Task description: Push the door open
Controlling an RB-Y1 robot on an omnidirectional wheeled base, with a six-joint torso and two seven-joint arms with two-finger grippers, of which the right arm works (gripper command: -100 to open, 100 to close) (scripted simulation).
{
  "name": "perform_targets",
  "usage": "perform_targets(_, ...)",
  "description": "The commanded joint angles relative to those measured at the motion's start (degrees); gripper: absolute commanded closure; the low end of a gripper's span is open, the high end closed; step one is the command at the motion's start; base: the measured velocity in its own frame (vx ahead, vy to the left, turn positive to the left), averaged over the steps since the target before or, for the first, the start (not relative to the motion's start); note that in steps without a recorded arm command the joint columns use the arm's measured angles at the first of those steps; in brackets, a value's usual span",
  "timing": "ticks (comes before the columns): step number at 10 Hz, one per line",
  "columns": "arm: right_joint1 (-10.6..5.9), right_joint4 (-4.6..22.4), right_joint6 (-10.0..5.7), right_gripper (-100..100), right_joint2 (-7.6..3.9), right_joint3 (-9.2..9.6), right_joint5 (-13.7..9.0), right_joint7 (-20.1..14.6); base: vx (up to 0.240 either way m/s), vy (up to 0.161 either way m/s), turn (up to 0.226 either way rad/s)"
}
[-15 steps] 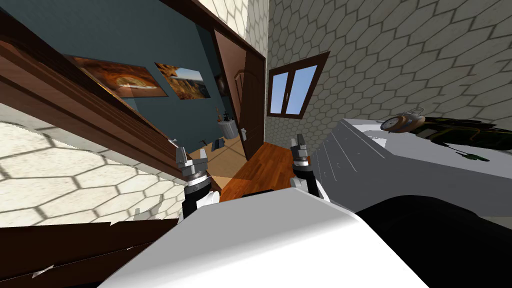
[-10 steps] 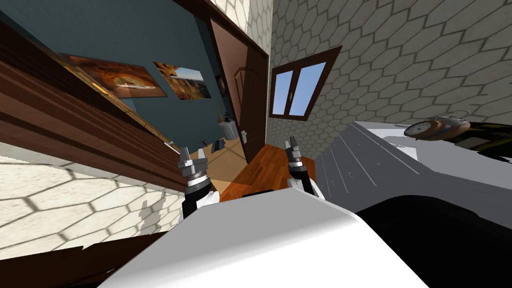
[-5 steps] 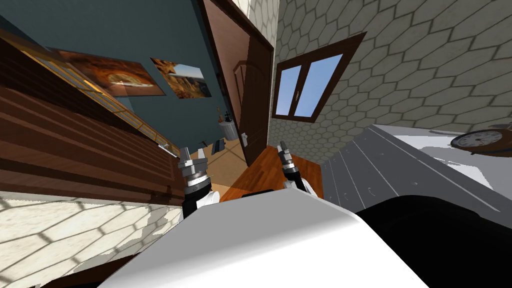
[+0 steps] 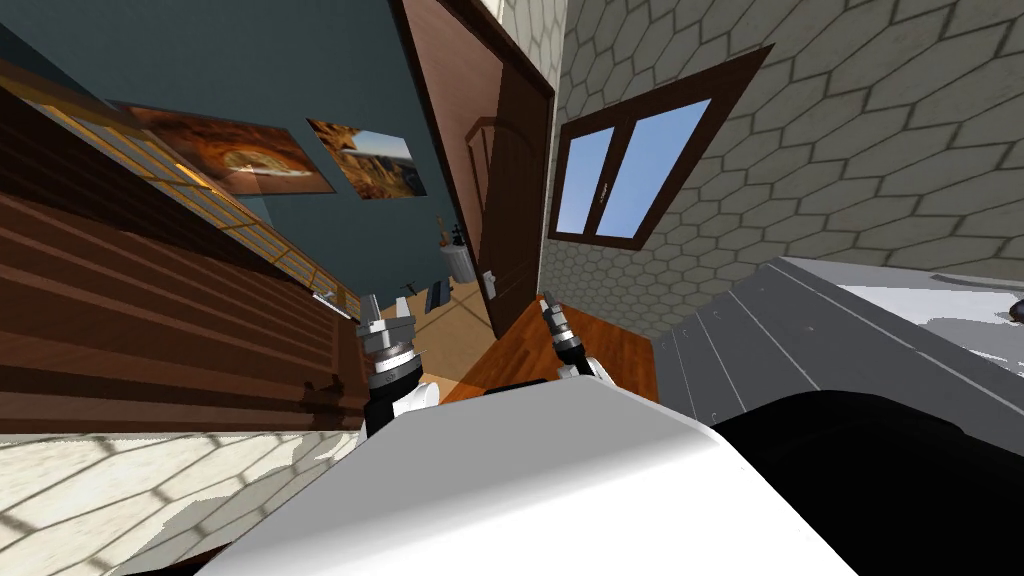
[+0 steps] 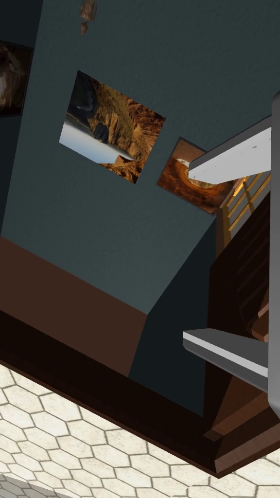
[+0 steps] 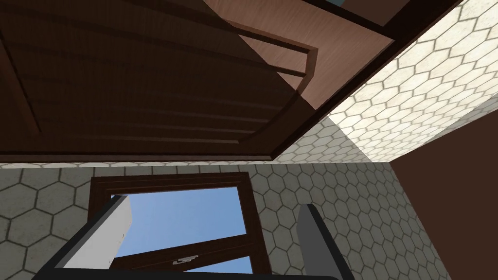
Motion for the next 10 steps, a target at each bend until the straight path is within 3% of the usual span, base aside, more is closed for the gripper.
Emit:
perform_targets(1,0.52,1.1,0.5,-100,-0.72,2.05,1.4,-1.9,0.189,-0.075,0.072)
perform_targets(10,-0.72,9.1,3.43,-100,-1.89,11.63,8.6,-9.0,0.166,-0.058,0.057)
